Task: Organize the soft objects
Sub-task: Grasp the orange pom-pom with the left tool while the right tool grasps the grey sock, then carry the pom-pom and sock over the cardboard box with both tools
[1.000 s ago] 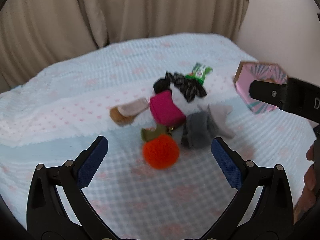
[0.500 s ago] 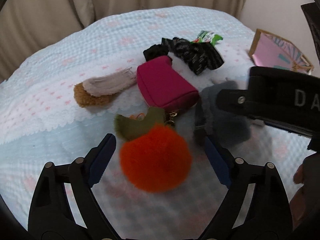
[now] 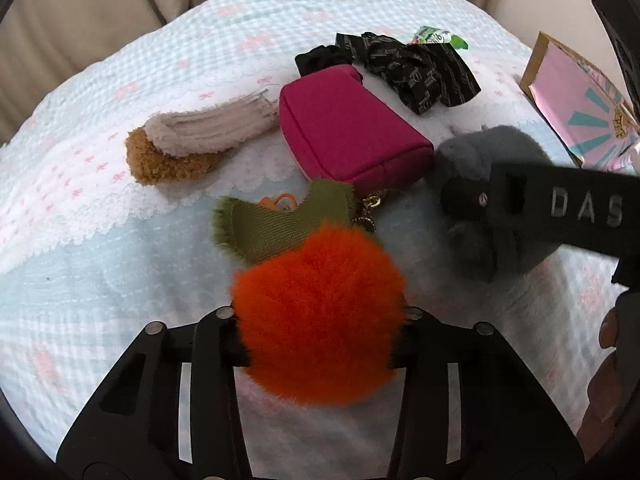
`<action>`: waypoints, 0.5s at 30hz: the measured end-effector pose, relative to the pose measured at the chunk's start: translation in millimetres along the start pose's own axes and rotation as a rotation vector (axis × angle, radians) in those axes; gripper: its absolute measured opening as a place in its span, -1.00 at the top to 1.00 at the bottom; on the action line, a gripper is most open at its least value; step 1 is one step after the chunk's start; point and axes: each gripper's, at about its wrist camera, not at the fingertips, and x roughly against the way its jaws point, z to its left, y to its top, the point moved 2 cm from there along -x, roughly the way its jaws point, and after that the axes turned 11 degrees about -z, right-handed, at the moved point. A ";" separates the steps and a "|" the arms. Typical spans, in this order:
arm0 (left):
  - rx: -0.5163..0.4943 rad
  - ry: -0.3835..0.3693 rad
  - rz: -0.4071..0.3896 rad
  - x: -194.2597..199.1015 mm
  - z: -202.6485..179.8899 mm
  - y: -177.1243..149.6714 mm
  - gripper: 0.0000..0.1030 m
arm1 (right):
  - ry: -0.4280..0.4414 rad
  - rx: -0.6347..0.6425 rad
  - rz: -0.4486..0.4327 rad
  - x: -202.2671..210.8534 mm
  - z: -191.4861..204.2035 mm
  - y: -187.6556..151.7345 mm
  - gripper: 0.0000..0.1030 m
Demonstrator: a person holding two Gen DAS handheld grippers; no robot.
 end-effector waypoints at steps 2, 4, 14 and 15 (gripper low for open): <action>0.005 0.001 0.001 0.5 1.0 0.7 0.30 | -0.002 0.011 -0.006 0.6 0.5 -0.8 -0.10; 0.007 0.004 0.001 2.4 1.5 1.5 0.31 | -0.003 0.008 -0.009 1.3 -1.2 -0.9 -0.04; 0.048 0.020 -0.031 53.3 7.9 28.0 0.31 | 0.011 0.021 -0.057 43.4 6.9 12.6 0.07; 0.052 0.022 -0.037 60.2 7.7 32.0 0.31 | 0.016 0.025 -0.063 51.6 10.0 16.1 0.07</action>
